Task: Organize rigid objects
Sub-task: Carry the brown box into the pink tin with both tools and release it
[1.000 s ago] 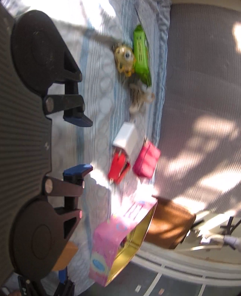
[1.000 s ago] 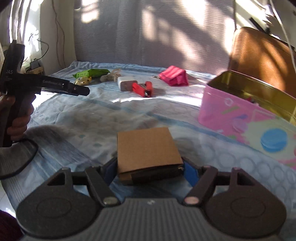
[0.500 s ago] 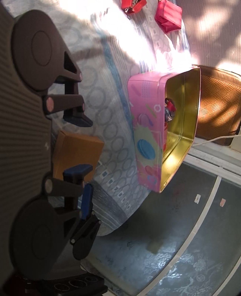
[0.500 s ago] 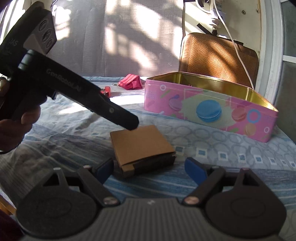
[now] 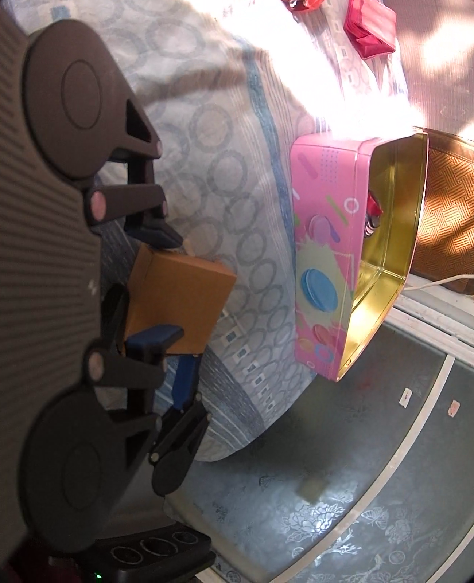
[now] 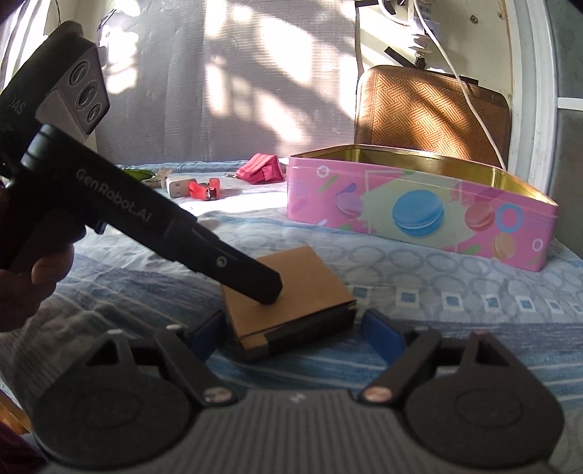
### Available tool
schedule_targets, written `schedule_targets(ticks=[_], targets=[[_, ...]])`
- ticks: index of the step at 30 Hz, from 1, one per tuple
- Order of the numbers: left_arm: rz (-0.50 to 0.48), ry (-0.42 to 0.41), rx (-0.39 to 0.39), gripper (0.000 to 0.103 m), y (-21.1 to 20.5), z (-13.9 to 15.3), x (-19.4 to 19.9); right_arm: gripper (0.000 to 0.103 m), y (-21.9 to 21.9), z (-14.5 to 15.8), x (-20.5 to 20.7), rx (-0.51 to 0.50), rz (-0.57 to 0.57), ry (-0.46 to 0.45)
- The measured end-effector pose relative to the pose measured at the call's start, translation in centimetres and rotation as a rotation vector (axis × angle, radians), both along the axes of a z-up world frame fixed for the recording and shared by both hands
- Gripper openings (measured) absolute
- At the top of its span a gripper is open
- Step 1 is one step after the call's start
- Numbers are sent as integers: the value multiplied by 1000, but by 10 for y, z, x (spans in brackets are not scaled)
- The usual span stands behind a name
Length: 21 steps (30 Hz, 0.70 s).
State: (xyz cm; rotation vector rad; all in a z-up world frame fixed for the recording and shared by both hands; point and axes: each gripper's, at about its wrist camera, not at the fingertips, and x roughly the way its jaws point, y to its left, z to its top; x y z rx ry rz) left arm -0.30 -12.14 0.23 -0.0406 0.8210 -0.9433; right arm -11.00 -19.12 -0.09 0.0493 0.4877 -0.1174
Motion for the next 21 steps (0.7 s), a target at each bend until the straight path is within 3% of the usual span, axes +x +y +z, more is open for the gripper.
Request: schedule_targets(ticks=[7, 13, 21], targets=[[-37, -113, -19, 48, -26, 37, 4, 77, -14, 20, -7, -27, -59, -101], [-22, -241, -43, 49, -66, 77, 38, 77, -61, 52, 21, -88, -132, -186], [57, -245, -24, 49, -107, 86, 100, 77, -132, 57, 83, -10, -176, -174]])
